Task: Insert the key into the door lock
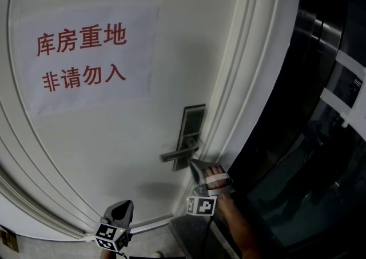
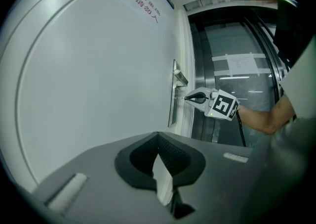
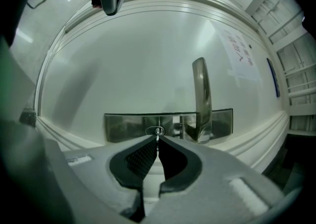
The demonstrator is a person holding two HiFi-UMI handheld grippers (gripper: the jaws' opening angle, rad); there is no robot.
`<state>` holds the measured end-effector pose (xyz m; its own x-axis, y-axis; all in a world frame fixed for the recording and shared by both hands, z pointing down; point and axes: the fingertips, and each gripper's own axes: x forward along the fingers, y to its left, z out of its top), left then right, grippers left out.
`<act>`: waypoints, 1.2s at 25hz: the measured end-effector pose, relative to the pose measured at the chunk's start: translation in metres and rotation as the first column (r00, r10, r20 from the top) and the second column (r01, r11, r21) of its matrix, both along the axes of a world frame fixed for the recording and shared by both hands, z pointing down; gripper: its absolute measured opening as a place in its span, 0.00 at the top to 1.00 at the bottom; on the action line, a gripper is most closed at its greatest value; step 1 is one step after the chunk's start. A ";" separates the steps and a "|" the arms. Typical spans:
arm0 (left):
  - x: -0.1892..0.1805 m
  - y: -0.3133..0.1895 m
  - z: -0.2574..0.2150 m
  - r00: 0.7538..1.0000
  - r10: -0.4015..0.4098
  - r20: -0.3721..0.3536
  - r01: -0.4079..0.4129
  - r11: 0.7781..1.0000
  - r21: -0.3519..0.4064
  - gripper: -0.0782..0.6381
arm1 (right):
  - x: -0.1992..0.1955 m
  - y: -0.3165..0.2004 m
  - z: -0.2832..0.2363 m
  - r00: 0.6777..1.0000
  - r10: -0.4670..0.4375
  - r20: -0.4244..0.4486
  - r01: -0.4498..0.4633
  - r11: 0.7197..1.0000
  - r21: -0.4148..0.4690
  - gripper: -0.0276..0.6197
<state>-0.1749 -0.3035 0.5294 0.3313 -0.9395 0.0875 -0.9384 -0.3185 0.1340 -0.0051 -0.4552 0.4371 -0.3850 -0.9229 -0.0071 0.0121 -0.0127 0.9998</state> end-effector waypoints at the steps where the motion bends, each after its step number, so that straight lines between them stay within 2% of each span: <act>1: 0.000 0.000 0.000 1.000 0.000 0.000 0.000 1.000 0.000 0.89 | 0.000 -0.001 0.000 1.000 0.001 -0.001 -0.001 1.000 0.000 0.94; 30: -0.011 -0.001 0.001 1.000 -0.019 -0.002 0.019 1.000 -0.002 0.89 | -0.008 -0.017 -0.001 1.000 0.022 -0.001 -0.022 1.000 -0.010 0.94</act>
